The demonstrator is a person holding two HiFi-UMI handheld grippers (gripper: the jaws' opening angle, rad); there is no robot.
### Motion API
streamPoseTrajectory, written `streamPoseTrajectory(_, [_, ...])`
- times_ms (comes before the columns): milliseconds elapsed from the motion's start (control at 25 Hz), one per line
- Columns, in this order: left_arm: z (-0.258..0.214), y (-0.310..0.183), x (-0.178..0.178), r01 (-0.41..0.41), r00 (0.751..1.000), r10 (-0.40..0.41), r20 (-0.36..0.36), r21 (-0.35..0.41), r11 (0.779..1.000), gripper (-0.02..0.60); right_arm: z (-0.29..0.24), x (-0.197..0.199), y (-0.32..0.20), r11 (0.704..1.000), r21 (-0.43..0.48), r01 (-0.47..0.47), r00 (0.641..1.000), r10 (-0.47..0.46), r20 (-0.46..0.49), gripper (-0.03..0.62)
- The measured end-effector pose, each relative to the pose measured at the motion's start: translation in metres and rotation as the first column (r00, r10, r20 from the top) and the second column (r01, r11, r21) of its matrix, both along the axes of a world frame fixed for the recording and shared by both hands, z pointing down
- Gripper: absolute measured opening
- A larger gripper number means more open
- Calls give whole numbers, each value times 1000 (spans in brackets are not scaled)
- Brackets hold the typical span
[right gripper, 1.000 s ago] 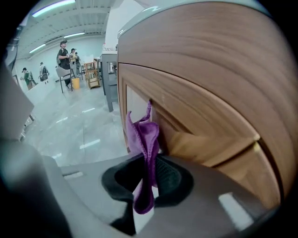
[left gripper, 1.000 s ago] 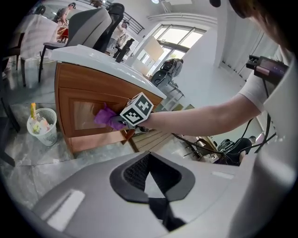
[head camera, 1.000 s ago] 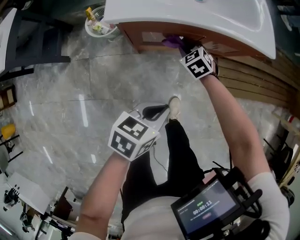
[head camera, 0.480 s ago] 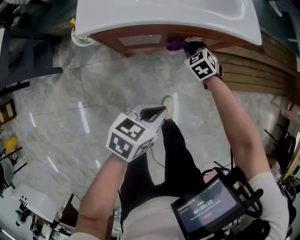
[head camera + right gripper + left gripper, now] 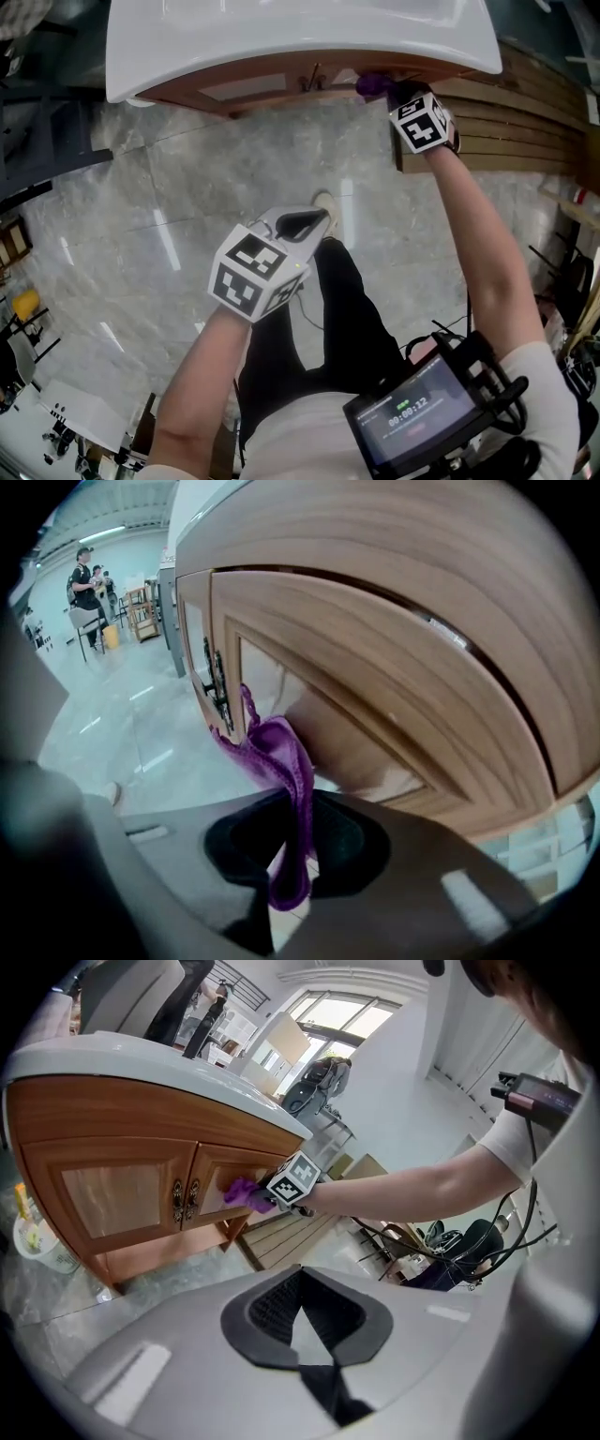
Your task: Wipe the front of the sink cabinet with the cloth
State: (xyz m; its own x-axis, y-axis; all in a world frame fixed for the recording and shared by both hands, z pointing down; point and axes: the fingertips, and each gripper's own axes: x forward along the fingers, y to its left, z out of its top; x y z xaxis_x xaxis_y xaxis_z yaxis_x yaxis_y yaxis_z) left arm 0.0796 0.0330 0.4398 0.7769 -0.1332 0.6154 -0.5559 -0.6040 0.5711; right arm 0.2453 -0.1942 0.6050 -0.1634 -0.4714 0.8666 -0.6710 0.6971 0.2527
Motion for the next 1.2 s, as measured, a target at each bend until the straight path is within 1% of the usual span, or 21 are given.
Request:
streamPoseTrajectory(480, [3,-15,36,-37,999,37,-4,4,999,8,2,99,-7,992,-13,-123,991,122,-47,55])
streamPoseTrajectory(560, [4,-15,38,-40,999,40,-6,2,999,8,4,114,-6,989,-19,-147,987,146,-62,55])
streamPoseTrajectory(680, [6,-16,34,-38,999,38,-7,5,999,8,10,134,-1,977,-32,-209,975,205,-86,55])
streamPoseTrajectory(760, [8,-15,31,-32,999,32,-8,0,1000,8,13,143,4,971,-40,-236,968,231,-97,55])
streamPoseTrajectory(880, [6,-14,26,-15,1000,15,-9,2,1000,8,12,143,11,969,-39,-242,967,238,-92,55])
streamPoseTrajectory(1000, [2,-13,17,2,1000,-2,-11,9,1000,8,10,126,29,973,-49,-224,972,219,-79,55])
streamPoseTrajectory(1080, [0,-10,7,11,1000,-11,-11,12,1000,8,13,102,48,980,-64,-187,981,182,-68,54])
streamPoseTrajectory(1200, [-1,-3,-17,33,999,-33,-9,16,999,8,21,45,78,990,-89,-110,994,107,-35,54])
